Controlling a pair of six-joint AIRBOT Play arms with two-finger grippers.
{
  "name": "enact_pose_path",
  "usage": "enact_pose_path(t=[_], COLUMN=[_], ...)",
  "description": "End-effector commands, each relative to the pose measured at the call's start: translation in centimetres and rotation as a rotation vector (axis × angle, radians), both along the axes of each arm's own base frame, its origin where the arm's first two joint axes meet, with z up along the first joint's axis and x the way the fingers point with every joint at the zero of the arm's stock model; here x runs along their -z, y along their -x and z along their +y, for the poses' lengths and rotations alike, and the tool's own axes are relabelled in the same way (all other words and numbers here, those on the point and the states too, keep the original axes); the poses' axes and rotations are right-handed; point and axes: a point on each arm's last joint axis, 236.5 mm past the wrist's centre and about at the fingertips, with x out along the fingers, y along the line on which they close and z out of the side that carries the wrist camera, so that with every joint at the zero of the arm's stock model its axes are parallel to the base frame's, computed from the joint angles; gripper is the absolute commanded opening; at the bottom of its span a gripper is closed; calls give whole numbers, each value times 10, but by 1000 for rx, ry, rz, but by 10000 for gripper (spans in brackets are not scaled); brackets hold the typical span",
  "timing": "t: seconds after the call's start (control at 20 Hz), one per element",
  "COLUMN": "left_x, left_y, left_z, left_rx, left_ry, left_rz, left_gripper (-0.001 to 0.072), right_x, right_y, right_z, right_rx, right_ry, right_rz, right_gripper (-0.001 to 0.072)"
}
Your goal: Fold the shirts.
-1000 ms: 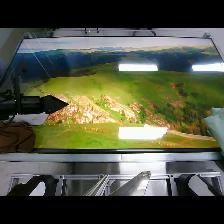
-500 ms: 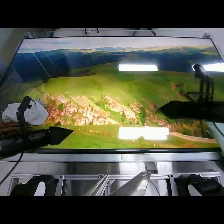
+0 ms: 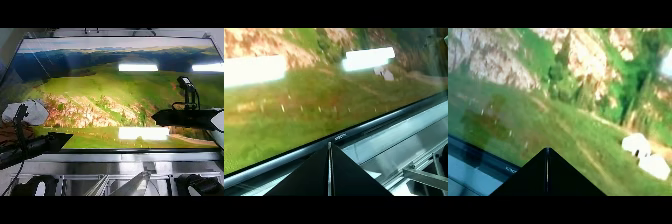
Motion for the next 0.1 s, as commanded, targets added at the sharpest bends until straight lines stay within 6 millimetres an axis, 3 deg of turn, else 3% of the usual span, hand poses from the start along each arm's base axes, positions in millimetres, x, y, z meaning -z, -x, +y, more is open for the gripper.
enact_pose_path(t=[0.0,0.05], left_x=[-1,-1], left_y=[2,2], left_z=[-1,-1], left_rx=[3,3], left_ry=[0,0], left_rz=[-6,-6], left_gripper=[24,24], right_x=[0,0], right_y=[0,0], right_z=[1,1], right_rx=[-1,-1], right_ry=[0,0], right_rz=[-1,-1], right_gripper=[18,18])
